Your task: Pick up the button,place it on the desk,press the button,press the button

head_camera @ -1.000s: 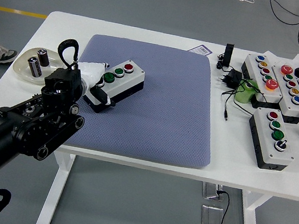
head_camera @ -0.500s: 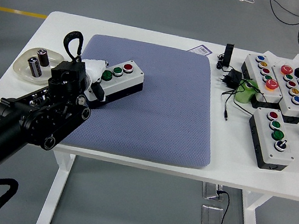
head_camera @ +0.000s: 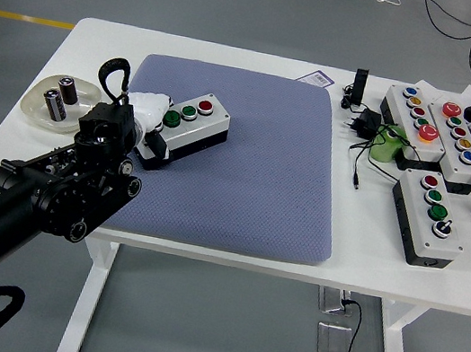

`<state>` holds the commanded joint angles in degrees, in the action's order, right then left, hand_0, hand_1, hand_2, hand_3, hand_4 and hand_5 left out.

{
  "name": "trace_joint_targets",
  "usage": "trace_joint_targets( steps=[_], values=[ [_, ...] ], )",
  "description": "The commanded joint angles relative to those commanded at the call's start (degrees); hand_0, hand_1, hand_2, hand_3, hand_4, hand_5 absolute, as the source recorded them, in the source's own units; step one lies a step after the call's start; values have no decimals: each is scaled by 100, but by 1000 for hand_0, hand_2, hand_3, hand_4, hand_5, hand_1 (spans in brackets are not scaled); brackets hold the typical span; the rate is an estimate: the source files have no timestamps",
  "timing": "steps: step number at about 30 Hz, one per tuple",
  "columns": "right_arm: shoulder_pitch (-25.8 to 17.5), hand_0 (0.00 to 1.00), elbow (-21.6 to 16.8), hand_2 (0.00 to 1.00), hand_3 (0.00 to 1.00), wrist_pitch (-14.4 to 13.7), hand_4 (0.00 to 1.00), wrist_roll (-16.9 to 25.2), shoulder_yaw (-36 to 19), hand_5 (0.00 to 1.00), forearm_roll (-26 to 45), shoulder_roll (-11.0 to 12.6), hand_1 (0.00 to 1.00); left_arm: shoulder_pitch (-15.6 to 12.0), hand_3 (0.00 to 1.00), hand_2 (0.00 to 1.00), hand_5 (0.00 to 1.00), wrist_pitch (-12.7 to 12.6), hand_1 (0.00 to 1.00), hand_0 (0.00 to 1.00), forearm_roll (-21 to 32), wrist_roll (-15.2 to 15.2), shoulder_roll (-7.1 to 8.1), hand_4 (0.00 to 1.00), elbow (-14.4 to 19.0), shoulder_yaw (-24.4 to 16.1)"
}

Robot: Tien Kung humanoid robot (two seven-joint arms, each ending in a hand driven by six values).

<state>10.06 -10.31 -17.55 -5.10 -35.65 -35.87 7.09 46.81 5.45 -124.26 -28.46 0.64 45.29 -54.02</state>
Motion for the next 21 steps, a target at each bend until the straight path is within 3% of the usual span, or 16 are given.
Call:
trace_joint_targets(
  steps=[9,14,19,21],
  values=[
    [4,651,0,603,644,-4,262,-7,-11,271,-7,-4,569,-51,244,160,2,-188,149,135,65,208,81,371,210,-36],
    [7,652,0,603,644,-4,261,-13,-21,272,-10,-6,569,-111,216,139,2,-262,138,131,157,705,207,336,491,37],
    [2,651,0,603,644,-6,262,-16,-17,272,0,-7,569,-123,214,134,2,-96,132,133,215,1172,367,319,801,160],
    [-3,651,0,603,644,-7,262,-18,-16,272,1,-8,569,-114,214,134,2,95,132,133,275,1469,472,319,997,153]
  ],
)
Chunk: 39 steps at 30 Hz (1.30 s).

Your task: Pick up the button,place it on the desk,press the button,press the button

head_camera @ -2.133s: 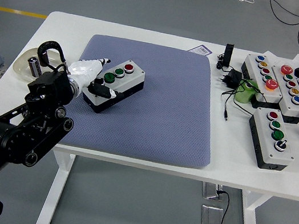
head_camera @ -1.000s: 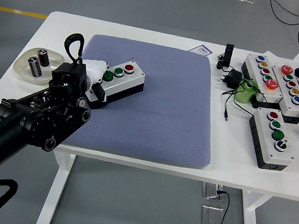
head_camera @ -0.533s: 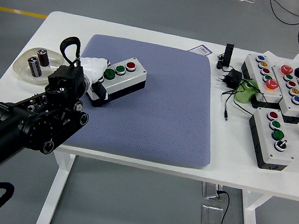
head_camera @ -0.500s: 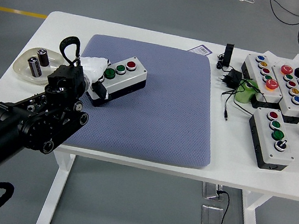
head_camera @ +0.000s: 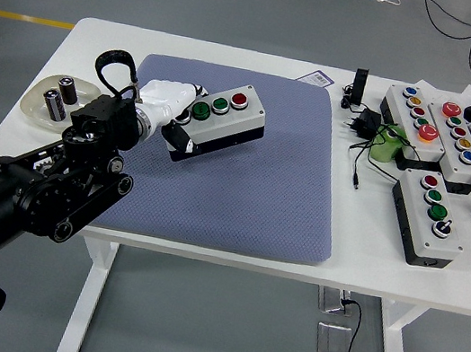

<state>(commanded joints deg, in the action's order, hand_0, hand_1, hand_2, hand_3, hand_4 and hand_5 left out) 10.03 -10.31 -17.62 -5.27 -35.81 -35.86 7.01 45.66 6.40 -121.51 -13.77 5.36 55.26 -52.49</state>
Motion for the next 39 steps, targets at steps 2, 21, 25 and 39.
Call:
trace_joint_targets(
  steps=[2,21,25,39],
  values=[
    [-7,651,0,603,644,0,262,0,4,272,7,2,569,29,198,125,2,228,127,133,14,282,100,328,165,6],
    [-38,651,0,604,644,-4,262,-26,24,272,-5,-1,569,161,210,146,2,1122,148,169,-92,1024,352,402,362,620],
    [-36,651,0,603,643,-2,262,-21,24,272,-2,-2,568,147,217,153,2,1177,154,175,-78,986,329,421,282,587],
    [-4,651,0,603,644,6,263,-11,13,272,-9,-2,568,219,233,175,2,983,176,191,-73,1175,375,430,159,639]
  ],
)
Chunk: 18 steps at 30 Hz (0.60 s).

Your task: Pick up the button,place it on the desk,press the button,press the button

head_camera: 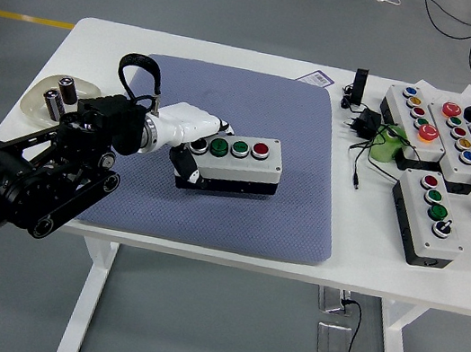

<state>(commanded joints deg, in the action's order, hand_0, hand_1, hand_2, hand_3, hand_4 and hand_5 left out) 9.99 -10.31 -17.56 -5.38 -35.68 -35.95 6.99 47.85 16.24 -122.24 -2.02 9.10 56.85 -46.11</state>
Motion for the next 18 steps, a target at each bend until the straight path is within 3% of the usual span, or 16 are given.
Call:
trace_joint_targets(
  steps=[8,18],
  values=[
    [5,651,0,603,644,1,264,-7,-2,271,-14,0,568,152,237,177,2,-229,182,201,-105,288,136,425,-50,374],
    [10,651,0,603,644,0,264,-10,1,271,-19,1,568,220,250,200,2,-150,214,213,-66,344,174,425,-117,473]
  ],
)
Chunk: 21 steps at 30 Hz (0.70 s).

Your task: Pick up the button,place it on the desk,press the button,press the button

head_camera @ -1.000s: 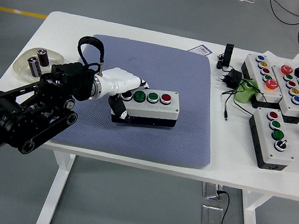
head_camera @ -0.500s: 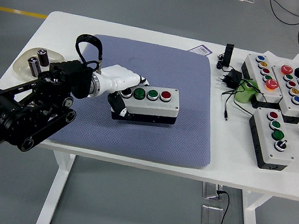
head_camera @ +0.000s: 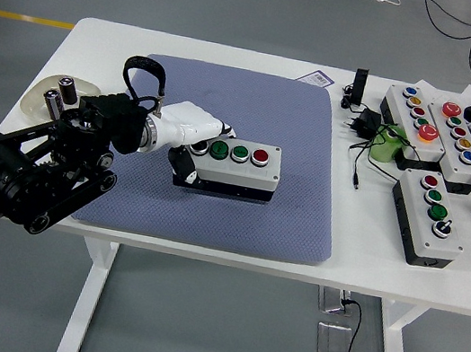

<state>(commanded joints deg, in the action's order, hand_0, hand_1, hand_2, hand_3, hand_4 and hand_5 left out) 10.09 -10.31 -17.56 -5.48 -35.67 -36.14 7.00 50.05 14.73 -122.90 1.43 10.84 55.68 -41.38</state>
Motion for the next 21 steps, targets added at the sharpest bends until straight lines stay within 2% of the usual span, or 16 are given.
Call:
trace_joint_targets(
  steps=[4,5,10,11,16,17,21],
  values=[
    [2,651,0,603,644,-1,264,-2,2,271,-2,-1,568,11,250,200,2,-23,214,213,15,35,9,425,-31,41],
    [2,652,0,603,644,-1,264,-3,-2,271,-9,-1,568,12,277,240,2,-23,251,216,12,38,10,436,-37,47],
    [3,652,0,603,644,-2,264,-5,-10,271,-19,-2,568,11,277,240,2,15,251,216,-16,45,10,436,-54,46],
    [4,652,0,603,644,-2,264,-5,-10,271,-21,-2,568,9,395,384,2,15,385,225,-23,44,10,627,-58,43],
    [6,652,0,603,644,3,264,-8,-24,271,-47,0,568,-1,395,384,2,7,385,225,-61,46,3,627,-76,5],
    [5,652,0,603,644,3,265,-7,-20,271,-41,0,568,-2,506,496,42,3,502,318,-67,44,2,673,-81,-1],
    [3,652,0,603,644,2,265,-7,-31,271,-50,-1,568,-14,506,496,42,44,502,318,-81,20,-4,673,-91,-46]
  ],
)
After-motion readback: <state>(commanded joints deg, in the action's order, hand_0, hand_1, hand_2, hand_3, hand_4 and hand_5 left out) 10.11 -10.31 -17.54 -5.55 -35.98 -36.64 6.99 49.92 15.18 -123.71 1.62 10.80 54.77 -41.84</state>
